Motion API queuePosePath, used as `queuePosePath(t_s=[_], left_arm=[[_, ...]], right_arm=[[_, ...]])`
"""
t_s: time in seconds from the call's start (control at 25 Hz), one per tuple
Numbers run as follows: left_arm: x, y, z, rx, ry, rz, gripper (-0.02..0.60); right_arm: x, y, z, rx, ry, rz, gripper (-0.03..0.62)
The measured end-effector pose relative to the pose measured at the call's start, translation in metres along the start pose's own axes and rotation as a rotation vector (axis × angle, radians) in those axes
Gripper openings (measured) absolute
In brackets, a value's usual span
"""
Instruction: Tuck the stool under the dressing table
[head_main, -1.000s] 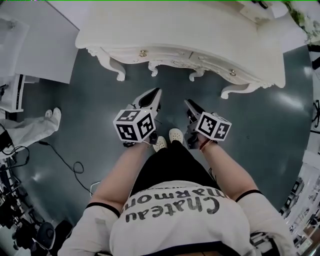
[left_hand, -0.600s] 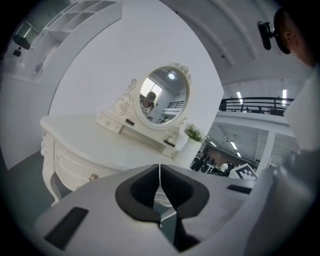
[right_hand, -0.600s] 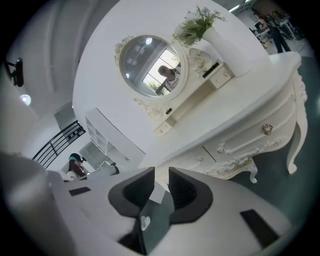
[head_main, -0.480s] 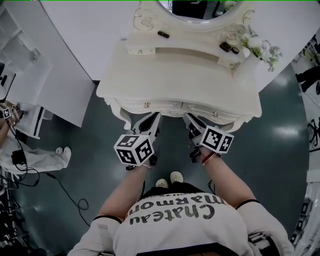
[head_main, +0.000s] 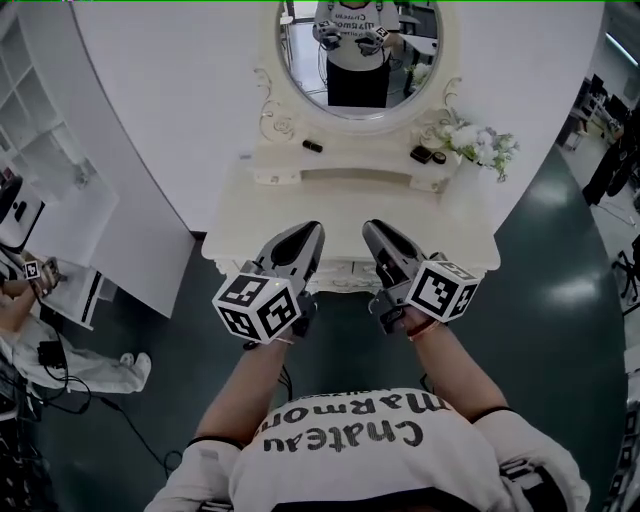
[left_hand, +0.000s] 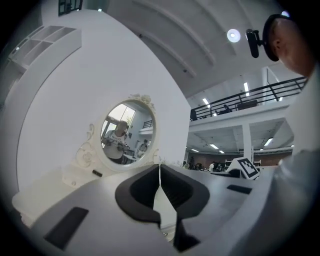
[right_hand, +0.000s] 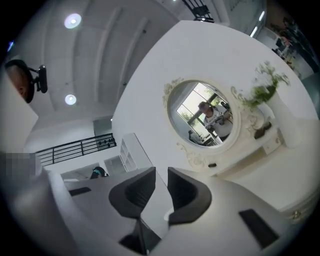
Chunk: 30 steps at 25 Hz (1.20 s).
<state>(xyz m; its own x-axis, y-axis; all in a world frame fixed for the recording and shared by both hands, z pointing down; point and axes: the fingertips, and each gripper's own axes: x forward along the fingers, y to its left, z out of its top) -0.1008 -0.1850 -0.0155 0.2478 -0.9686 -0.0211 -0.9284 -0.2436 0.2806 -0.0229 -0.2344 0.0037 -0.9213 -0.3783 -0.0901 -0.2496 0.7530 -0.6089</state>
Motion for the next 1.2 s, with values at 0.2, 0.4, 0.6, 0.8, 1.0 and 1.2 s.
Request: queuePosePath(t_s=[0.2, 0.4, 0.6, 0.8, 1.0, 1.2], left_arm=[[0.001, -0.034, 0.037, 0.090, -0.044, -0.079, 0.031], [-0.001, -0.048, 0.048, 0.133, -0.062, -0.089, 0.031], [0.000, -0.050, 0.034, 0.146, -0.033, -0.097, 0.031], [0.012, -0.063, 0.027, 0.134, -0.028, -0.115, 0.031], [0.020, -0.073, 0.017, 0.128, -0.014, -0.139, 0.031], [0.020, -0.074, 0.008, 0.122, -0.005, -0.135, 0.031]], right_arm=[[-0.011, 0.041, 0.053, -0.247, -0.068, 0.052, 0.080], [-0.023, 0.049, 0.078, -0.389, -0.114, 0.001, 0.055], [-0.026, 0.044, 0.067, -0.429, -0.071, -0.017, 0.044], [-0.036, 0.036, 0.052, -0.555, 0.013, -0.046, 0.046], [-0.039, 0.031, 0.042, -0.626, 0.048, -0.074, 0.044], [-0.044, 0.019, 0.039, -0.594, 0.057, -0.098, 0.044]])
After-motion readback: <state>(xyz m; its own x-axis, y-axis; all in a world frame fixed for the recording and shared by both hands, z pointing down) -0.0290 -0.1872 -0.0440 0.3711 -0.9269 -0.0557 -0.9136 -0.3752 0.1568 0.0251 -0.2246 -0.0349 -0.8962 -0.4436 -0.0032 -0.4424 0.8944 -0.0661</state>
